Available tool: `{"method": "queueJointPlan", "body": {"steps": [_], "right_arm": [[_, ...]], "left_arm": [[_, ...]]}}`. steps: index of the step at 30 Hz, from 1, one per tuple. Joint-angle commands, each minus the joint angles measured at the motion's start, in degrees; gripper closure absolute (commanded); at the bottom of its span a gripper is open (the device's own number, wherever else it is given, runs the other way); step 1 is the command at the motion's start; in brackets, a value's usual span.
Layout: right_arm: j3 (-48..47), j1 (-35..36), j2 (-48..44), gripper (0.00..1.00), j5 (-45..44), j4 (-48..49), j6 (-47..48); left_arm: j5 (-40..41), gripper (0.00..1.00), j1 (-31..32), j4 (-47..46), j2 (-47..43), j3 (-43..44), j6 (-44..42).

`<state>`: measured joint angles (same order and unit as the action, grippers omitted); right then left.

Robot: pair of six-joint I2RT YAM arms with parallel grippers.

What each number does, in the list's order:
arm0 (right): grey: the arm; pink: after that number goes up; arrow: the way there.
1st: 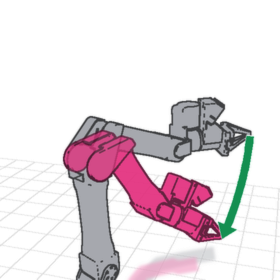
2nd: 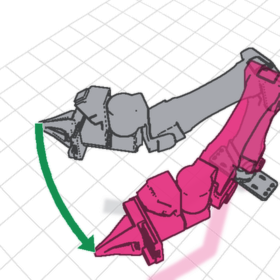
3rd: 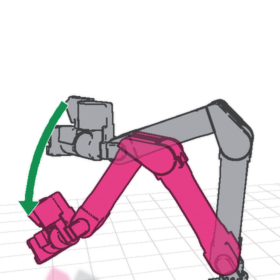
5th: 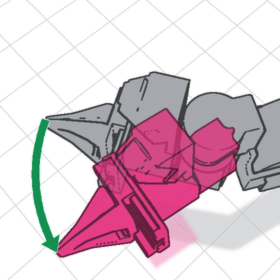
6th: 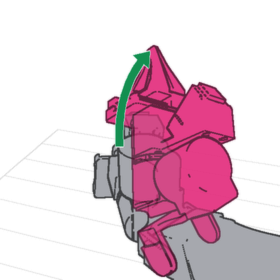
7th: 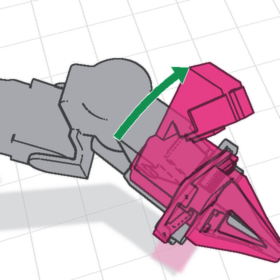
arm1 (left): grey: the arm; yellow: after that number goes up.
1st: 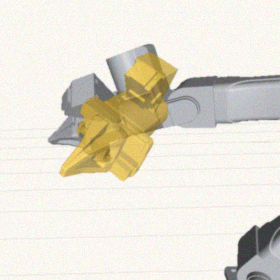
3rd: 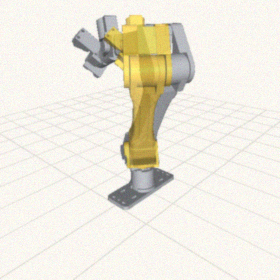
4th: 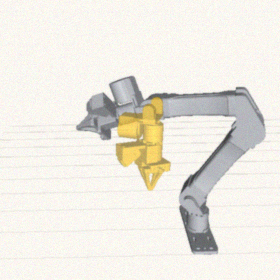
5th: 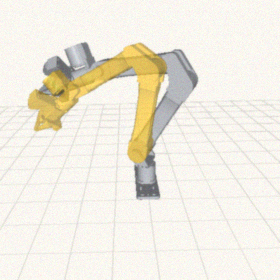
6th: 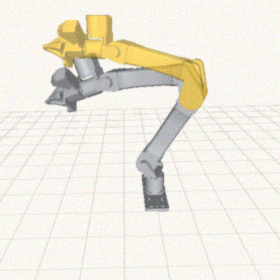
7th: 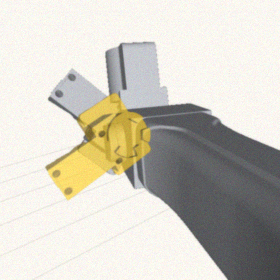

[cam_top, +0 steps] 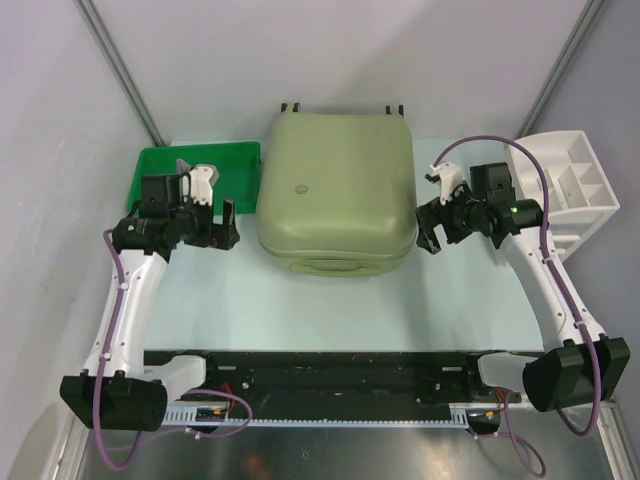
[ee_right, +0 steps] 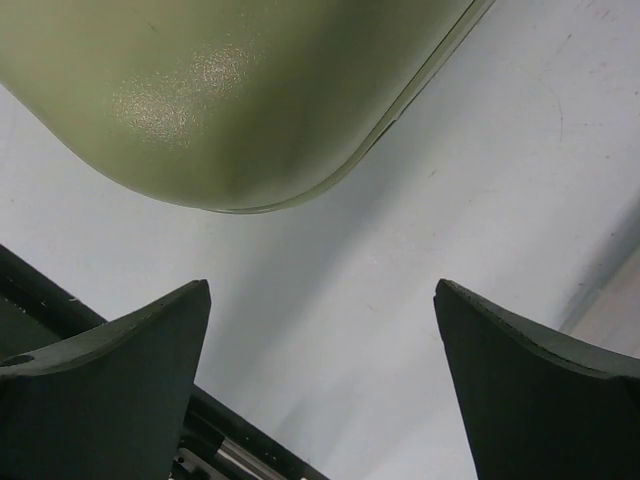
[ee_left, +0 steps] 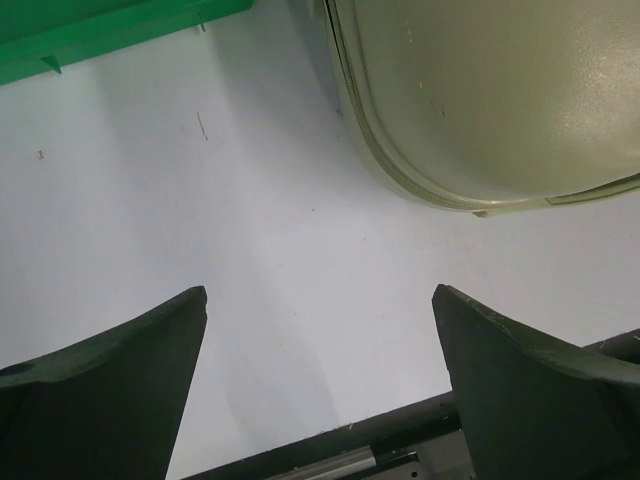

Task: Open, take out, and arrange the luggage

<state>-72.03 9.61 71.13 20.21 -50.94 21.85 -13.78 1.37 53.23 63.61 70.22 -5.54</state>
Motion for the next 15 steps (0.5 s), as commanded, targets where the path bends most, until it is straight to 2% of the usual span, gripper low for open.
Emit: {"method": "queueJointPlan", "body": {"steps": [1,4,7,10,11,15], "right_arm": [[-1.89,-0.55,-1.35,0.0,0.89,1.63,-2.51],[-1.89,-0.82,-1.35,0.0,1.94,1.89,-3.56],[-1.89,-0.99,-1.52,0.0,2.12,2.51,-4.44],[-1.89,-1.17,-1.35,0.0,0.72,2.77,-5.58],[-1.97,-1.26,-1.17,0.0,0.36,3.3,-6.11],[-1.97,-3.36,-0.73,0.0,1.06,4.62,-9.27]], "left_arm": [[-4.05,0.0,0.39,-0.24,-0.77,2.81,-3.84],[-6.96,0.0,1.27,-0.32,-0.6,4.83,-7.97],[-8.19,0.0,4.77,-0.23,-0.77,6.42,-12.45],[-7.93,0.0,12.32,-0.06,-1.56,6.43,-19.03],[-7.93,0.0,16.78,-0.32,-1.82,6.34,-20.98],[-13.62,0.0,26.3,-0.23,-2.44,4.32,-29.86]]}}
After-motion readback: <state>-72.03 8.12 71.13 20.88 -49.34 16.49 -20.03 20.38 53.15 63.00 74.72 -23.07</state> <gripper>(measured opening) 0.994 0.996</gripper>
